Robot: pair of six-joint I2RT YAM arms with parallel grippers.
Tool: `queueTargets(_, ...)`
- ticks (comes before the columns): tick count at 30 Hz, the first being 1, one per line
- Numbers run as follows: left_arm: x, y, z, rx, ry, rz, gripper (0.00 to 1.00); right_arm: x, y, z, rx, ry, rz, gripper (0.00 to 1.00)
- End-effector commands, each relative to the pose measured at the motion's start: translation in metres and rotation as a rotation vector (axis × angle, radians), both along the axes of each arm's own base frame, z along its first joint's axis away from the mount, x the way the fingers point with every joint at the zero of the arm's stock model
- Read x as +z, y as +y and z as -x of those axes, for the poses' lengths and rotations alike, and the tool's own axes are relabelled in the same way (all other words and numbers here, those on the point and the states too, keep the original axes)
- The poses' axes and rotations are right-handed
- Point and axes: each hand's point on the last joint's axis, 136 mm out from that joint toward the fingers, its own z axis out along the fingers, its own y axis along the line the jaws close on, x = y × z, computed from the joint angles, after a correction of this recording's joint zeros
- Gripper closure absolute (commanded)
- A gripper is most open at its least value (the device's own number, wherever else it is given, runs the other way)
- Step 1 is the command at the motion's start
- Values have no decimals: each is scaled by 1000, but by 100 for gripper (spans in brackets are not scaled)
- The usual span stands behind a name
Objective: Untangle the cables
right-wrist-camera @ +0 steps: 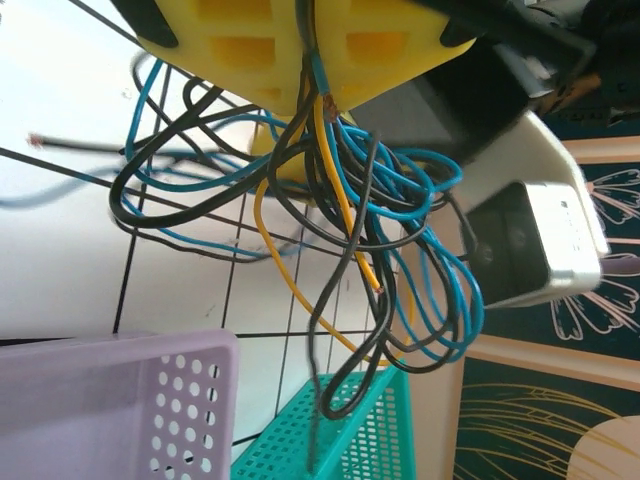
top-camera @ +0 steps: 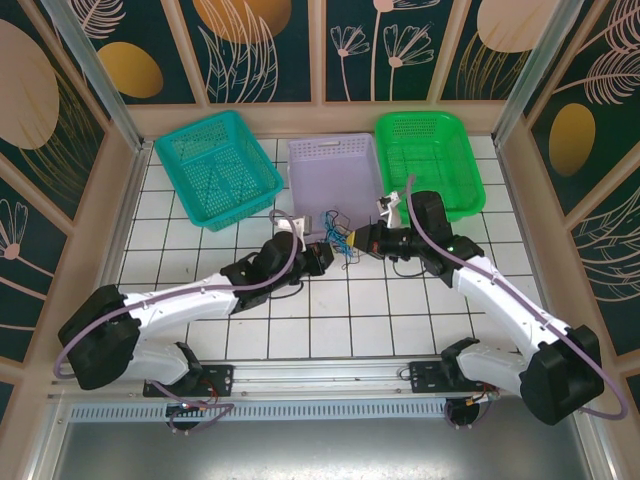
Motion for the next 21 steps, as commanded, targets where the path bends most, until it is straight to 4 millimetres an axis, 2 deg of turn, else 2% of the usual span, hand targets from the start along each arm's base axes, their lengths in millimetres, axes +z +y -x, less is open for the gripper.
queueTargets(1, 14, 31, -9, 144, -58, -6, 100, -13, -11, 3, -19, -4, 68, 100)
queueTargets(5, 6, 57, 2, 185, -35, -51, 100, -27, -25, -6, -65, -20, 155, 100)
queueTargets(10, -2, 76, 17, 194, -1, -54, 100, -35, -27, -9, -67, -18, 179, 100)
queueTargets(12, -3, 79, 21, 186, 4, -52, 100, -41, -26, -8, -60, -7, 180, 100)
queueTargets(16, -14, 86, 23, 203, 31, -86, 100, -64, -27, -4, -59, 33, 206, 100)
queueTargets(18, -19, 82, 24, 193, 44, -88, 100, -75, -26, -1, -54, 52, 218, 100)
queueTargets(19, -21, 77, 24, 175, 52, -83, 98, -81, -26, 0, -53, 62, 225, 100)
queueTargets(21, -27, 65, 24, 143, 77, -76, 64, -92, -27, -1, -59, 80, 232, 100)
